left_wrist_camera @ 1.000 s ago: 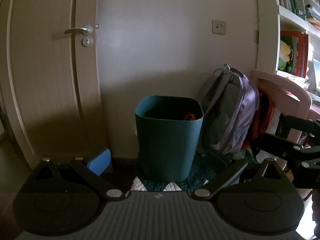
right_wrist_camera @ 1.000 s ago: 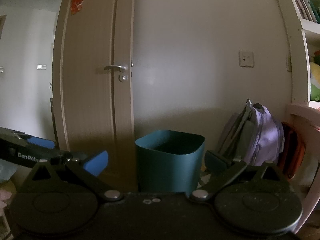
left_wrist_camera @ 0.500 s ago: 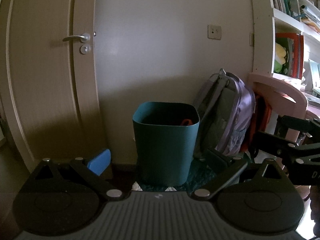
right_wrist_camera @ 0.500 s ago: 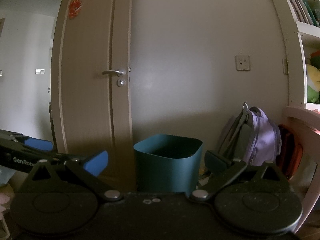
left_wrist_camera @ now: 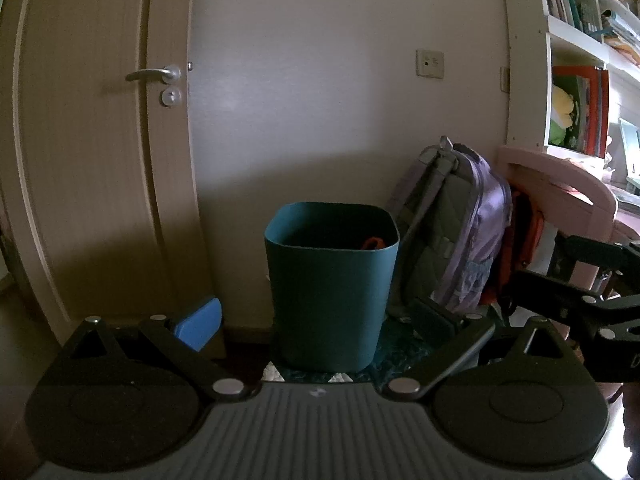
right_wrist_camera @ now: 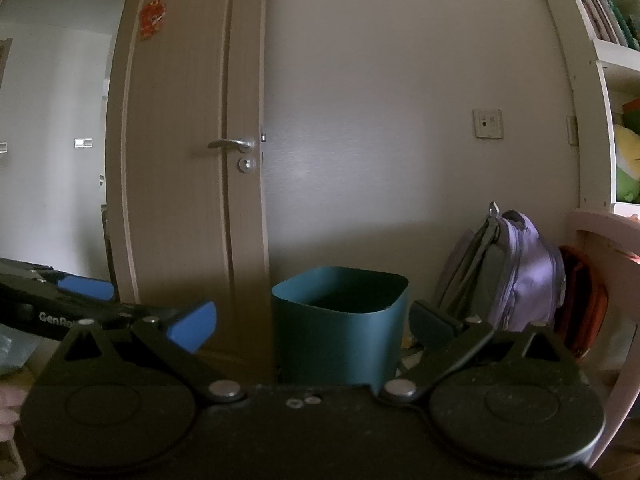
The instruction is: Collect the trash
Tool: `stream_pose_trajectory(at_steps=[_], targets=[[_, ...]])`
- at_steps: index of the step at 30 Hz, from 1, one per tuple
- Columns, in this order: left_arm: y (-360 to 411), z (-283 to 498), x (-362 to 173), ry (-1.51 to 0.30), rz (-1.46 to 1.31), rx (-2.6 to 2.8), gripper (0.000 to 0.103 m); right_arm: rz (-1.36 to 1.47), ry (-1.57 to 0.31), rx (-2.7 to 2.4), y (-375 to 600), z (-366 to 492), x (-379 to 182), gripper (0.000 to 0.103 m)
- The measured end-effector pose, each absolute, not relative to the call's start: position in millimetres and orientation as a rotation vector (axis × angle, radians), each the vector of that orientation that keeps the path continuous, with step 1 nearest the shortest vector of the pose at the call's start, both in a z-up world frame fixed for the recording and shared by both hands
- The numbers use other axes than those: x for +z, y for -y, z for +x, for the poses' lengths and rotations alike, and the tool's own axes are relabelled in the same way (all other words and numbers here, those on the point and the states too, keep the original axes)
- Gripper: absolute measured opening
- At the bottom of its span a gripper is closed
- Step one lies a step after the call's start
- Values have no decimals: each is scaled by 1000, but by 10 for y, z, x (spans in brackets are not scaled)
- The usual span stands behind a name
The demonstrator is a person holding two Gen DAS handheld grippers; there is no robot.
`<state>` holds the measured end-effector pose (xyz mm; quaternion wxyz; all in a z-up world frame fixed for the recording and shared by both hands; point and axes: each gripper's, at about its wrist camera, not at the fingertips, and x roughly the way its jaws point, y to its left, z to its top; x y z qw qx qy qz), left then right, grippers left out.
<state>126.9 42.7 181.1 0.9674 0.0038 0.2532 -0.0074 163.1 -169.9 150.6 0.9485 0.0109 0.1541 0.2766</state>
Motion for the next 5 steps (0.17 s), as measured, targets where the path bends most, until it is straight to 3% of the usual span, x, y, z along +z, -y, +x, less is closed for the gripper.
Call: stream_pose_trajectory(at_steps=[5], targets=[[-426, 1288, 1794, -531, 6, -27, 102, 28, -325, 562, 1720, 1636, 1487, 103]])
